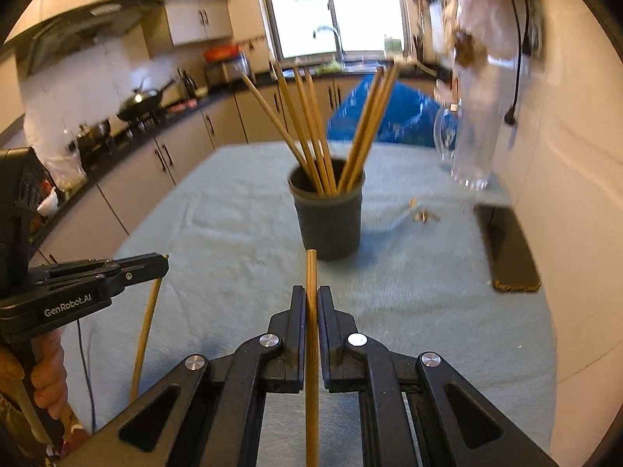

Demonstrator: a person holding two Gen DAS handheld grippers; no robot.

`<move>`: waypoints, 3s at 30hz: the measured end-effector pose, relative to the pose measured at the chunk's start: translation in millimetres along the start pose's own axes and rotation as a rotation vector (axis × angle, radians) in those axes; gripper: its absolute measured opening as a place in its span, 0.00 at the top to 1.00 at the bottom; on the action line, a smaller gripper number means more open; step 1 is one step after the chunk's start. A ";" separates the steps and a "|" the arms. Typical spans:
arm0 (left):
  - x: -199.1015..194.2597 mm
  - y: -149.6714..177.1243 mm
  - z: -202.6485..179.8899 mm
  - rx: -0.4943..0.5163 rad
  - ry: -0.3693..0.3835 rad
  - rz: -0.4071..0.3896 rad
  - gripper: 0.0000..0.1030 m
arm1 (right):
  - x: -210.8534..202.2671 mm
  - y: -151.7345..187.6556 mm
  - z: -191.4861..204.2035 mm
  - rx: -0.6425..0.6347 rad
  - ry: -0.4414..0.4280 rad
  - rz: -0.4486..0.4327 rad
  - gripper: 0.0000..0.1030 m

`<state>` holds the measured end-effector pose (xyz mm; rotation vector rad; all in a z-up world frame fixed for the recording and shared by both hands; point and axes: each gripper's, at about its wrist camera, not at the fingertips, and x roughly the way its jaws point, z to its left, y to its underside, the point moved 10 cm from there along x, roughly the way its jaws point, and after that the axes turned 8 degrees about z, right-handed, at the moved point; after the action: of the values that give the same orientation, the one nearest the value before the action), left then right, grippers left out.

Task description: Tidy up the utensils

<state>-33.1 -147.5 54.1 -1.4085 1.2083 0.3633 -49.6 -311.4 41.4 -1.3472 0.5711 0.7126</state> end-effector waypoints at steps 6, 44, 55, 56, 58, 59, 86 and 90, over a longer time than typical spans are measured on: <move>-26.9 8.6 -8.6 0.004 0.005 -0.082 0.96 | -35.0 -0.1 9.8 -0.002 -0.018 -0.080 0.94; -132.9 4.8 -52.6 0.100 0.012 -0.339 0.96 | -112.0 -5.2 16.1 0.024 -0.055 -0.260 0.94; -146.1 -49.8 -62.8 0.156 0.006 -0.365 0.96 | -122.0 -55.2 -2.3 0.042 -0.030 -0.322 0.94; -147.7 -58.8 -64.9 0.166 -0.002 -0.370 0.96 | -123.9 -63.9 -4.2 0.040 -0.025 -0.332 0.94; -149.8 -73.2 -67.7 0.182 -0.016 -0.378 0.96 | -125.8 -80.1 -7.1 0.039 -0.017 -0.348 0.94; -150.8 -80.9 -69.1 0.187 -0.025 -0.384 0.96 | -125.8 -90.5 -9.0 0.040 -0.013 -0.357 0.94; -44.9 -236.4 -78.3 0.053 0.010 -0.369 0.96 | -22.2 -219.1 -65.8 0.185 0.027 -0.391 0.94; -18.2 -229.2 -73.6 0.058 -0.009 -0.326 0.96 | -0.2 -208.2 -72.5 0.194 0.025 -0.344 0.94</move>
<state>113.8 -254.3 213.2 -1.5208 0.9527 0.1063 107.6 -398.4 169.2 -1.2332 0.4028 0.3513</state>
